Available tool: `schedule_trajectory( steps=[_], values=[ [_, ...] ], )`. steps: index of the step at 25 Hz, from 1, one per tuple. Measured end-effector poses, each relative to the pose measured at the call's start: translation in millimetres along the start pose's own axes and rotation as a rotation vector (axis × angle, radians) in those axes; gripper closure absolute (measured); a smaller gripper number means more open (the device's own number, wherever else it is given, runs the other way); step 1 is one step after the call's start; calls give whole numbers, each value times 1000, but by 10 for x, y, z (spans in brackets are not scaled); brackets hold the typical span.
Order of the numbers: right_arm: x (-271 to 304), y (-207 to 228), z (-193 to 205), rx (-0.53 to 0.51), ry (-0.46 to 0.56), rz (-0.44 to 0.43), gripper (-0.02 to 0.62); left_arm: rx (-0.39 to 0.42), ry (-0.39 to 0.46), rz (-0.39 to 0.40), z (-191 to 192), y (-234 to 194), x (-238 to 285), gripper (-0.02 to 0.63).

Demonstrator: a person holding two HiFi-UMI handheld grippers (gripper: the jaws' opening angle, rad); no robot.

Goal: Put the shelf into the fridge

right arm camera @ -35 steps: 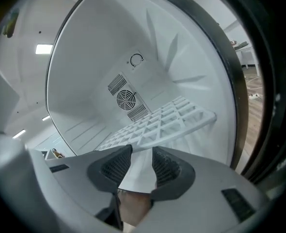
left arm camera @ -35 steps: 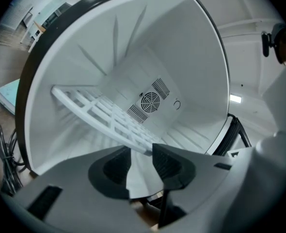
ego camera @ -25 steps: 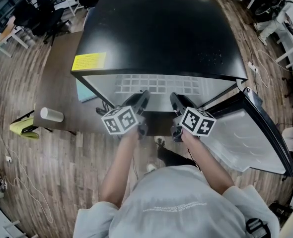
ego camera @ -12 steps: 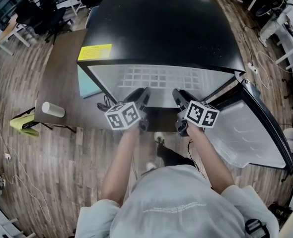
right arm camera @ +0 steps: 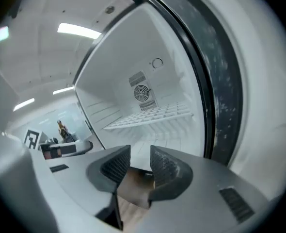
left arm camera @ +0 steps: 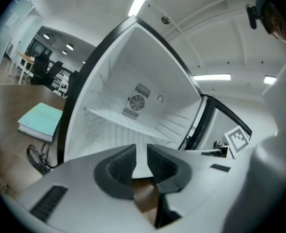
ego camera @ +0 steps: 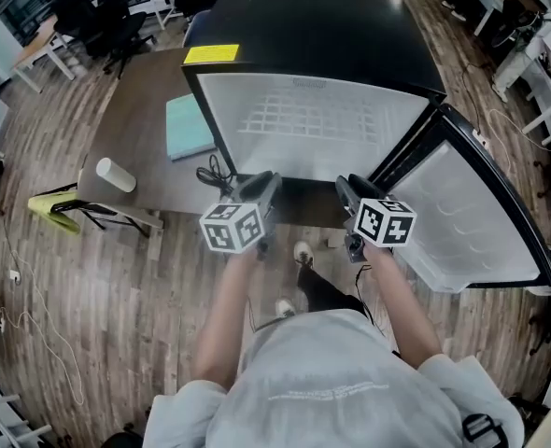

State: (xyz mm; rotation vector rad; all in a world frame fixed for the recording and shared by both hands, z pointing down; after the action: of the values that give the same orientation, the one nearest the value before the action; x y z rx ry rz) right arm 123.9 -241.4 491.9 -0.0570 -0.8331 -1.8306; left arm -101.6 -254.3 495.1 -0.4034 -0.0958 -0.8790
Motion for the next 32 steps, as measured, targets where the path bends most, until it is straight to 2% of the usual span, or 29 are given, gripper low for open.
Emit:
schedule_trajectory(
  steps=[2, 4, 9, 14, 19, 25, 32],
  values=[
    [-183, -94, 52, -120, 11, 16, 459, 42, 13, -18, 36, 78, -218, 543],
    [-343, -192, 83, -194, 34, 13, 460, 78, 29, -42, 61, 139, -421, 558],
    [-767, -432, 62, -239, 127, -16, 532, 195, 64, -104, 23, 339, -872, 575],
    [-1117, -733, -1, -365, 187, -41, 569, 312, 117, -113, -137, 565, -1215, 578],
    [-1382, -1088, -132, -503, 235, -98, 578, 419, 179, -78, -433, 799, -1427, 578],
    [-1596, -1487, -383, -576, 323, -190, 580, 521, 239, -68, -810, 974, -1648, 578],
    [-1603, -1681, -498, -639, 339, -228, 580, 587, 296, -88, -1082, 1063, -1800, 578]
  ],
)
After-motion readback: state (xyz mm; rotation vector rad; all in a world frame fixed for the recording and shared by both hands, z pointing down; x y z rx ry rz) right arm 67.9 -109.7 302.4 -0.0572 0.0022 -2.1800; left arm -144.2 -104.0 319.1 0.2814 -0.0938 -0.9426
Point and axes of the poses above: the fingertips, and each gripper's own axes: x forward along the fingers, y to its right, z out of its underside, the point moved 6 cm from there along -x, backward along the fingers, and after that the axes turned 10 degrees about x, right-handed, at the moved point
